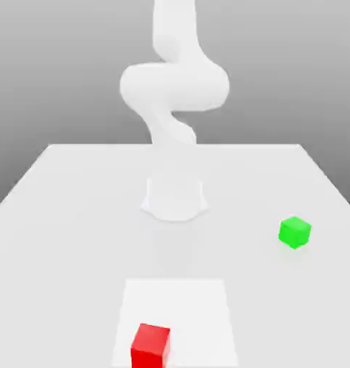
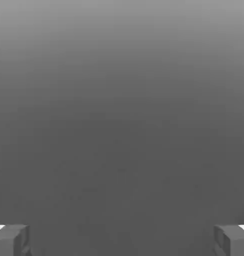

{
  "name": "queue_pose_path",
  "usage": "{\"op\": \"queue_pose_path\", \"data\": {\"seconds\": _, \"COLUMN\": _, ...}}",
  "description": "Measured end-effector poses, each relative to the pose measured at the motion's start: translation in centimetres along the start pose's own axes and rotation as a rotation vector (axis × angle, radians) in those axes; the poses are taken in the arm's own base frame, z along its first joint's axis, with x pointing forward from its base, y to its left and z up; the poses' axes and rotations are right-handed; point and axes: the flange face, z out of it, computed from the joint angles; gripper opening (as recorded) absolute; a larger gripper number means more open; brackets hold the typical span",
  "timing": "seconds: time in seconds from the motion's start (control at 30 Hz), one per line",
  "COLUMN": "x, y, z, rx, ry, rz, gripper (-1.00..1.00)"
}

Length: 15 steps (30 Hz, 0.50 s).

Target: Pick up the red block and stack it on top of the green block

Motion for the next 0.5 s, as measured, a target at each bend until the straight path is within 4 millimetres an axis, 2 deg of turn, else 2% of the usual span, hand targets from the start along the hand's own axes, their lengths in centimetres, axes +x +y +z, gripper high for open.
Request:
{"op": "queue_pose_path", "data": {"seconds": 0.23, "x": -0.7, "y": 2.0, "z": 13.7, "rx": -0.161, "ry": -0.122, "rz": 0.050, "gripper": 0.00}}
{"op": "queue_pose_path", "data": {"seconds": 0.5, "x": -4.3, "y": 7.4, "z": 27.6, "rx": -0.338, "ry": -0.260, "rz": 0.108, "gripper": 0.00}}
